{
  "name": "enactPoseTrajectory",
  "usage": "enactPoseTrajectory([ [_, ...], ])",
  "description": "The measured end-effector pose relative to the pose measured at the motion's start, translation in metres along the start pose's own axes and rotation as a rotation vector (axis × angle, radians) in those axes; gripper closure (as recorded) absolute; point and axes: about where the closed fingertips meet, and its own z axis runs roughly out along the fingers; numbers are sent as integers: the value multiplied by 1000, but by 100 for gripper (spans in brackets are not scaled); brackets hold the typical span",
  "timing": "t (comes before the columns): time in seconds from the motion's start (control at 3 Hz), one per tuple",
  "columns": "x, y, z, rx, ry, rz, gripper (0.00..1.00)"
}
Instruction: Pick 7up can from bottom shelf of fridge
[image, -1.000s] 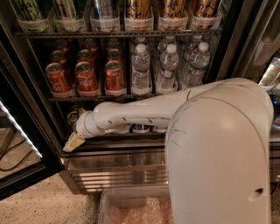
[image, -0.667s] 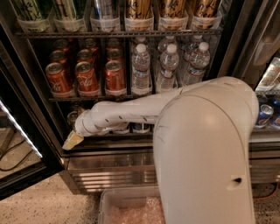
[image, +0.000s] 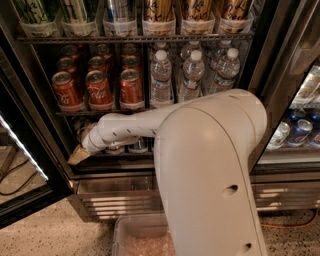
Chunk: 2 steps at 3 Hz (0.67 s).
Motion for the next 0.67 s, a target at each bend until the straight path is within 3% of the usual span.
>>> enactPoseTrajectory([
  [0.33,6,-4,12,-5,7,17,24],
  [0.67,3,-5,9,-5,7,17,42],
])
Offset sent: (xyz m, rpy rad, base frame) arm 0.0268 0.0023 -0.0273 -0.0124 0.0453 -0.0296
